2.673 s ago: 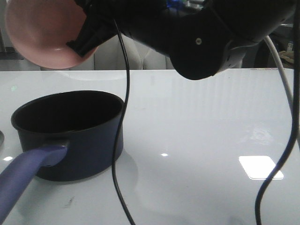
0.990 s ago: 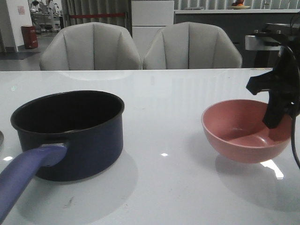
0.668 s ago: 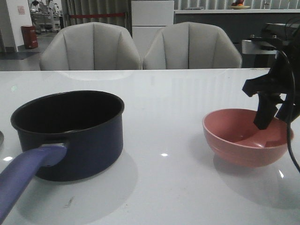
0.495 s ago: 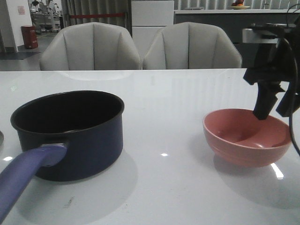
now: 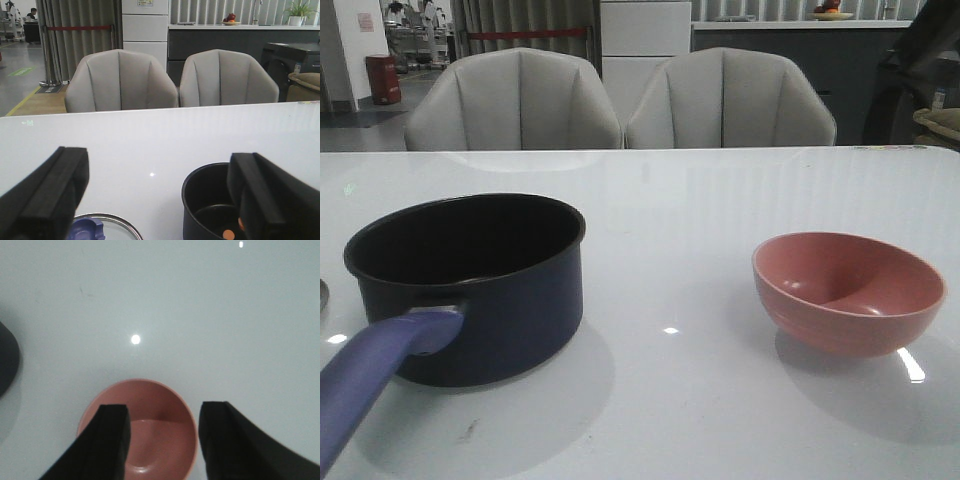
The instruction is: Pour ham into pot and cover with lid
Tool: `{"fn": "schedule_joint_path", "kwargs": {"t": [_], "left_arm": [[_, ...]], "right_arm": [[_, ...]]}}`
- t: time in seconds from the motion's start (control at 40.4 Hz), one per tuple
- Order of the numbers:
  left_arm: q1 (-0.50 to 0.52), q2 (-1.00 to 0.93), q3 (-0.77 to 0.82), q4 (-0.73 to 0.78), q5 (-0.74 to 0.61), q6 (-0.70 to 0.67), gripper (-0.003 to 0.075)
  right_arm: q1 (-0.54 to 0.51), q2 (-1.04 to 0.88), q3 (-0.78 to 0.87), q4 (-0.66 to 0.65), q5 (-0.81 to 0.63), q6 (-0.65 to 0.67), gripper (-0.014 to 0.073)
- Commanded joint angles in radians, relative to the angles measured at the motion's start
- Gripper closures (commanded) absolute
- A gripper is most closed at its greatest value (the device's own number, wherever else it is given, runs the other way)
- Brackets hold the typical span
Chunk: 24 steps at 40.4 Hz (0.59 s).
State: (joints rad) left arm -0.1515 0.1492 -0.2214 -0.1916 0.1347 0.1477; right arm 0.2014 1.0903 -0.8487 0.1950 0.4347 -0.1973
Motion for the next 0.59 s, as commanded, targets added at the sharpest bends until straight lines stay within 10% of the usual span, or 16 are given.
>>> {"fn": "schedule_joint_path", "kwargs": {"t": [0.0,0.569], "left_arm": [[-0.008,0.008,-0.027,-0.012,-0.081,-0.001,0.0113],[-0.008,0.008,-0.027,-0.012,-0.077,-0.001,0.0113]], "right_arm": [[0.040,-0.137,0.076,0.009,-0.195,-0.005,0.0159],[0.135,-0.789,0.533,0.010,-0.355,-0.003,0.0159]]}}
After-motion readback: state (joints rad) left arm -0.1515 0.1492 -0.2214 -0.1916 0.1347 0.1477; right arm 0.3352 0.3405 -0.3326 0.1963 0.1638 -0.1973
